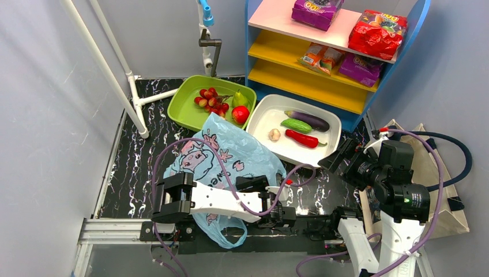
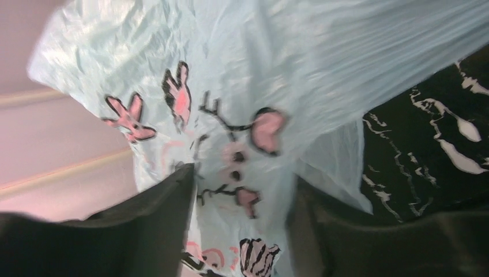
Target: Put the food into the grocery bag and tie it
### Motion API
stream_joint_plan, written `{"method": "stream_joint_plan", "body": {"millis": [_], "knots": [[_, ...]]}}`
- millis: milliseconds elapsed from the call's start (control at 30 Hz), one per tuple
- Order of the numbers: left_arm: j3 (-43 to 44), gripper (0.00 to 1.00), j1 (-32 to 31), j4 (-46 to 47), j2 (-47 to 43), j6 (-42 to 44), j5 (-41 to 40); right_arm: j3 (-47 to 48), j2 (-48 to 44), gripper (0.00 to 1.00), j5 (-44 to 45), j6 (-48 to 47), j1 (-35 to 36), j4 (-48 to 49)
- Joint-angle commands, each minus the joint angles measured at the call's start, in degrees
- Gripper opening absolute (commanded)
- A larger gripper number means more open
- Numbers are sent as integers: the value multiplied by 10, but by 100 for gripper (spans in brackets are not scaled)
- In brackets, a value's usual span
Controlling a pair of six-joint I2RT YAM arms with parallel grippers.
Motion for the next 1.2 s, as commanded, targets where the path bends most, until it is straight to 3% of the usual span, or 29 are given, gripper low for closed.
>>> {"method": "stream_joint_plan", "body": {"millis": [0,33,133,400,700,833,900,933,967,1100,1167], "knots": [[6,35,-1,-5,-25,4,-29,-5,-4,100,-9,-12,5,18],[10,23,-1,-7,-29,4,-32,-5,-5,100,-10,-12,6,19],[27,0,11,-5,-46,12,-22,-5,-7,100,-18,-13,6,21],[135,0,54,-40,-87,51,45,-17,-4,100,-160,-14,12,81],[225,0,132,-62,-132,85,211,-8,22,100,-193,-1,34,155],[278,0,164,-85,-125,65,264,-23,45,100,-153,-15,102,189],[304,0,171,-91,-121,51,278,-35,60,100,-91,2,192,230],[319,0,185,-93,-124,26,295,-42,83,100,-26,19,288,252],[321,0,189,-91,-129,20,302,-61,88,100,-2,37,328,275],[305,0,200,-79,-145,0,327,-128,101,100,28,96,417,362],[309,0,205,-77,-147,-7,335,-136,122,95,46,100,444,375]]}}
